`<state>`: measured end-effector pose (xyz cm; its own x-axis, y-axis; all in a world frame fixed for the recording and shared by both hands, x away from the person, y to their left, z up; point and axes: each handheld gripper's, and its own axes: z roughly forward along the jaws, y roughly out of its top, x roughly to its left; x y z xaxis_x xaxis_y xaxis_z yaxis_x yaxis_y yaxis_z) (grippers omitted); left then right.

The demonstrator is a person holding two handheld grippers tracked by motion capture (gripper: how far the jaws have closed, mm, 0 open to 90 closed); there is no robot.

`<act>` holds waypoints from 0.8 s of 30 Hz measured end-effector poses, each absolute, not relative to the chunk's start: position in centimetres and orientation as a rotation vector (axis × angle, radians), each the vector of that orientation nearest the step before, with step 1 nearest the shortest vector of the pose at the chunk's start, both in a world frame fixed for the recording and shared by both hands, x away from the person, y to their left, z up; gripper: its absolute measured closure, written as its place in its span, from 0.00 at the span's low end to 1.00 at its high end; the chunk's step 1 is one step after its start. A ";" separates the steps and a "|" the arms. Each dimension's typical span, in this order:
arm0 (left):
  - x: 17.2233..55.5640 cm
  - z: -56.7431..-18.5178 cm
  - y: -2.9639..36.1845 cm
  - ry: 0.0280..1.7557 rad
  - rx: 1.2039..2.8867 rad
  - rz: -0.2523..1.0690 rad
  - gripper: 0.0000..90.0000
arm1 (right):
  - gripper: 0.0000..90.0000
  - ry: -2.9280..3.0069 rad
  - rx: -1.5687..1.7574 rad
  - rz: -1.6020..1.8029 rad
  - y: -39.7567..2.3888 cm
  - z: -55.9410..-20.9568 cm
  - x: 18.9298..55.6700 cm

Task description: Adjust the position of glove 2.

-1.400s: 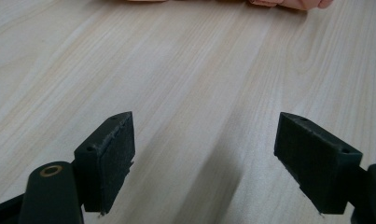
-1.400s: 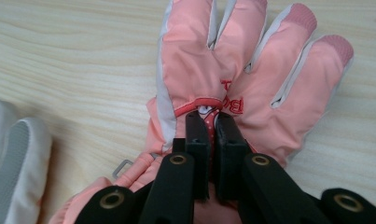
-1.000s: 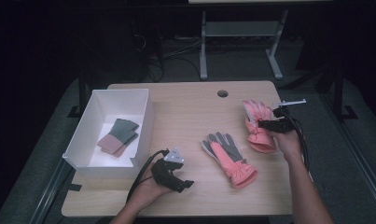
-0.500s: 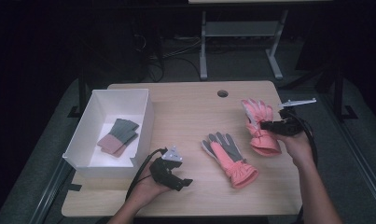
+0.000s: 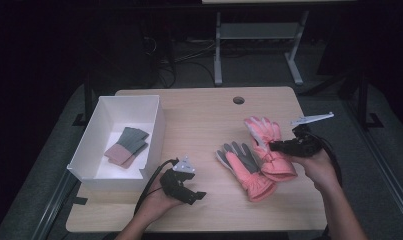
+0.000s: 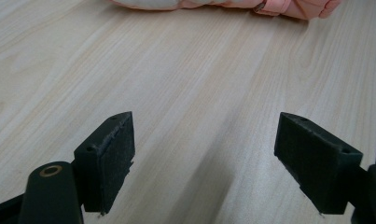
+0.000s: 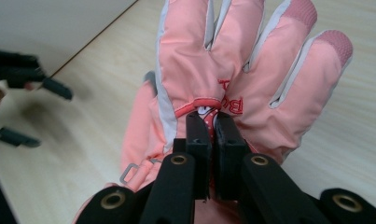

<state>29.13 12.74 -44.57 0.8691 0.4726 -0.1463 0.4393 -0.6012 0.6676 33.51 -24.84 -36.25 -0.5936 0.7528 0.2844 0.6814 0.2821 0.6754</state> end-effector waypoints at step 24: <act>29.1 -44.7 12.6 0.640 2.333 0.042 0.21 | 0.96 2.731 1.112 1.109 -19.3 -40.4 34.4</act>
